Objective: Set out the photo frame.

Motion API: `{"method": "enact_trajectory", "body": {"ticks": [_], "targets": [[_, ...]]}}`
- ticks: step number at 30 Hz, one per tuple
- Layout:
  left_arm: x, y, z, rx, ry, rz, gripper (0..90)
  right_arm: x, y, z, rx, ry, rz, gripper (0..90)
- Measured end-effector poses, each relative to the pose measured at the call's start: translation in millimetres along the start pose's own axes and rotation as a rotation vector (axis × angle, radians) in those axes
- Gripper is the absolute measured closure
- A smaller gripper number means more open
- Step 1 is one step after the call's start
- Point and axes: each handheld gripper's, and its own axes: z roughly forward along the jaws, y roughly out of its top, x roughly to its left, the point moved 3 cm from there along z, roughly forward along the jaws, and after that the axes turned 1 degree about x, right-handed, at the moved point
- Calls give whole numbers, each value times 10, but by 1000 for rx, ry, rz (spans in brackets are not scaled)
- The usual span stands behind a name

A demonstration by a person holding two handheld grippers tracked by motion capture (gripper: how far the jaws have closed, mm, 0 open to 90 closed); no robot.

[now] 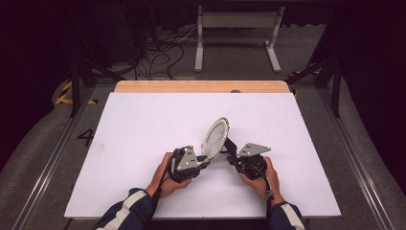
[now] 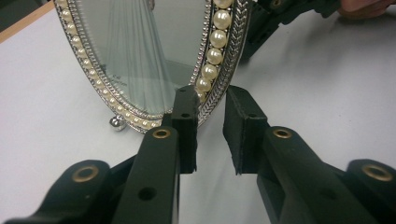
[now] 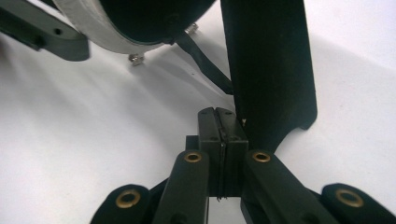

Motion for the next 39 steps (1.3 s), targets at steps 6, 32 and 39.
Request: {"method": "enact_trajectory", "body": {"ticks": [6,32,39], "targets": [[-3,-5,8,1,-8,-2,753,-61,-23,25,13,-21,17,900],[199,-269,-562,-16,55,-63,621,-19,-8,-59,-58,-32,46,756],[233,-482,-753,13,105,-82,495,196,78,-121,-107,11,18,658]]}}
